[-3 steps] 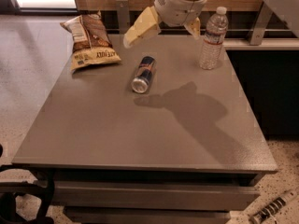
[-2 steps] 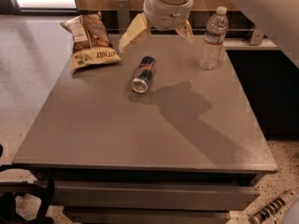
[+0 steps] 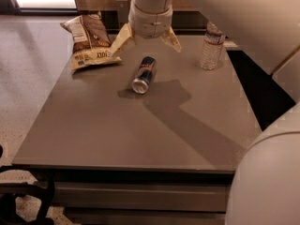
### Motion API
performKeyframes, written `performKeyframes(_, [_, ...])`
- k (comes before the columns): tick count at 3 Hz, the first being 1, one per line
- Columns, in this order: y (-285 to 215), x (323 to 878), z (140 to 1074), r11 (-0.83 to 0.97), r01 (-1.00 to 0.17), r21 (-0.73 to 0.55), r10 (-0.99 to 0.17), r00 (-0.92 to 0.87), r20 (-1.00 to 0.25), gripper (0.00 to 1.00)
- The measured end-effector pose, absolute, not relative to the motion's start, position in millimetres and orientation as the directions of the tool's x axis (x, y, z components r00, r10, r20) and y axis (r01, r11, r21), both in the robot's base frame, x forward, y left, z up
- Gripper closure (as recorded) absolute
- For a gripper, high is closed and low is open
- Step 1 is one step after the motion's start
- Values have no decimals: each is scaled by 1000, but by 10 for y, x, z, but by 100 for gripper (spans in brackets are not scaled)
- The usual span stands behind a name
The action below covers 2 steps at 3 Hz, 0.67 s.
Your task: Place redbull can upright
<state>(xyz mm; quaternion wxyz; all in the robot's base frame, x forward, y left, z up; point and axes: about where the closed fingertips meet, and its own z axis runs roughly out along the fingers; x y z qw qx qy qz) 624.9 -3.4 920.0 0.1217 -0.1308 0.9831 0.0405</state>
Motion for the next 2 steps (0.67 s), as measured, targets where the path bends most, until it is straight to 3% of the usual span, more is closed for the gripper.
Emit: performKeyframes(2, [56,6402,8807,987,-150,53,-137,-971,-194,0])
